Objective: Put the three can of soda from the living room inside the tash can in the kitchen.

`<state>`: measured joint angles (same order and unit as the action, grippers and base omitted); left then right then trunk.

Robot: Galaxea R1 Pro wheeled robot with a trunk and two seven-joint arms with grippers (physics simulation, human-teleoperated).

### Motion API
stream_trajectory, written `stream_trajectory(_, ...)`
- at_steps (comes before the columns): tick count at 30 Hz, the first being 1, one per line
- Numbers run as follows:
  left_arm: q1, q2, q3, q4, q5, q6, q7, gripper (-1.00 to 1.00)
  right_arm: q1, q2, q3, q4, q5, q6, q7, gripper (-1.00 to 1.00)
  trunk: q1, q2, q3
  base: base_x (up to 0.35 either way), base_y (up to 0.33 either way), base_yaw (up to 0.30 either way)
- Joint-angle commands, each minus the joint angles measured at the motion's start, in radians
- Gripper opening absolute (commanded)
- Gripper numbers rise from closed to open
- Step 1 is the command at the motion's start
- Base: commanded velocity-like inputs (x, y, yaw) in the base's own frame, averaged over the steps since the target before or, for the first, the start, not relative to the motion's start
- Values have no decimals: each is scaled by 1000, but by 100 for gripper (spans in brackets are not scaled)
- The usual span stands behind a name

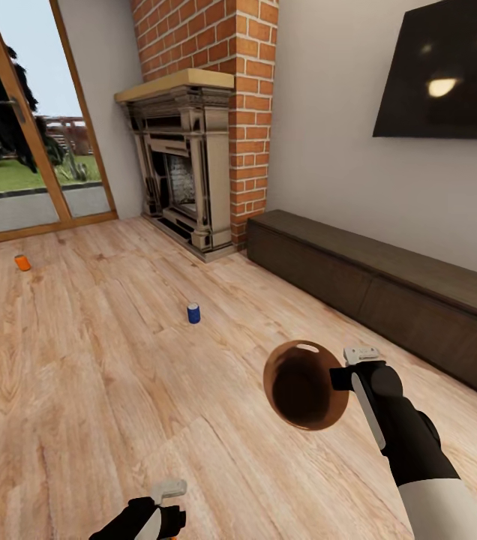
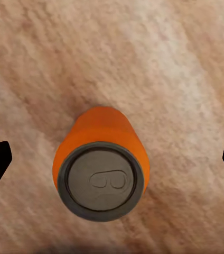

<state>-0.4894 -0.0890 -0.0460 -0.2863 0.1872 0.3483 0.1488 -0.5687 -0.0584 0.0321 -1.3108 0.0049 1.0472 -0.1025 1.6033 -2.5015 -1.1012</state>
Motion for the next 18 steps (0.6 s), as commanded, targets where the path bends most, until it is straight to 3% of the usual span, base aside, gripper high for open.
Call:
stream_trajectory(1, 0, 0, 0, 0, 0, 0, 0, 100, 0, 0, 0, 0, -8, 0, 3, -100, 0, 0, 0, 0, 0, 0)
stream_trajectory(10, 0, 0, 0, 0, 0, 0, 0, 100, 0, -1, 0, 1, -8, 0, 3, -100, 0, 0, 0, 0, 0, 0)
stream_trajectory(15, 0, 0, 0, 0, 0, 0, 0, 100, 0, -1, 0, 1, -8, 0, 3, -100, 2, -1, -19, 0, 0, 0)
stream_trajectory(18, 0, 0, 0, 0, 0, 0, 0, 100, 0, -1, 0, 1, -8, 0, 3, -100, 2, -1, -19, 0, 0, 0)
